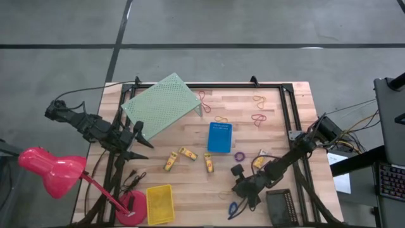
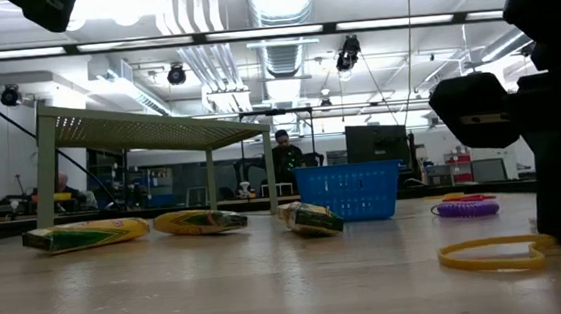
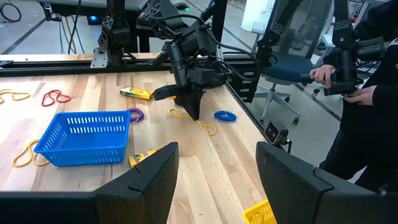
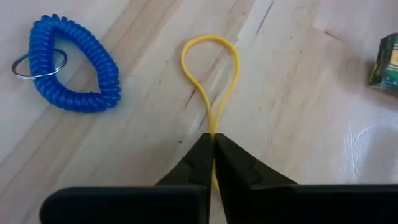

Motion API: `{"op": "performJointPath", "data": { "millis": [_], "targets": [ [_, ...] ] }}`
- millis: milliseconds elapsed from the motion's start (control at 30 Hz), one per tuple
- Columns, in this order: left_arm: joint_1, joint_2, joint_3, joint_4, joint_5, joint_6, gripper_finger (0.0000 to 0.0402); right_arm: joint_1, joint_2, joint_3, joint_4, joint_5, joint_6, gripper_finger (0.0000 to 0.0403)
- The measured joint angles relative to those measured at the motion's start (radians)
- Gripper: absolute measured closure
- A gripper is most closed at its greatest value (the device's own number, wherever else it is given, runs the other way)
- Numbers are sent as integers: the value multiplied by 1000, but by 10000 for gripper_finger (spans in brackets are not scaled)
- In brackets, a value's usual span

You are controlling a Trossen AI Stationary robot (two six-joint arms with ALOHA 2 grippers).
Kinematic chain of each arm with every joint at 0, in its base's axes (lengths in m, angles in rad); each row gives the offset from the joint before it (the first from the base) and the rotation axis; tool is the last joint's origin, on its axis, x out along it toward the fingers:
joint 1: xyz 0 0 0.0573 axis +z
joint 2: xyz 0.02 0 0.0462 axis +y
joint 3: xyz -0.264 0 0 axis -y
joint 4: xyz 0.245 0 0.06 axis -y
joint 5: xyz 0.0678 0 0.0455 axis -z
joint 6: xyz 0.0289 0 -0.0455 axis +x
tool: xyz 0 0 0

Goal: Pick & Place Office Desk Supplies
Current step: Put the yellow rubber band into the yellow basket

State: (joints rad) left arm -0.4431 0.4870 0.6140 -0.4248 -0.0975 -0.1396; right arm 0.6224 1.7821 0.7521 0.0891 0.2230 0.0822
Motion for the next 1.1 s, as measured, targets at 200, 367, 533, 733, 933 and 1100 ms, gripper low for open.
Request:
{"op": "performJointPath", "data": {
  "millis": [200, 367, 533, 733, 933, 1100],
  "targets": [
    [0, 0, 0, 0, 0, 0, 181, -1, -3, 6, -6, 1, 21, 394],
    [0, -1, 0, 0, 0, 0, 181, -7, -27, 27, -26, 20, 17, 394],
    [0, 0, 0, 0, 0, 0, 181, -24, -58, 53, -12, 33, 15, 394],
    [0, 0, 0, 0, 0, 0, 181, -64, -64, 140, 6, 40, 15, 394],
    [0, 0, 0, 0, 0, 0, 181, -94, -63, 239, 7, 35, 3, 394],
    [0, 0, 0, 0, 0, 0, 181, -107, -48, 298, 62, 43, -39, 394]
  ]
}}
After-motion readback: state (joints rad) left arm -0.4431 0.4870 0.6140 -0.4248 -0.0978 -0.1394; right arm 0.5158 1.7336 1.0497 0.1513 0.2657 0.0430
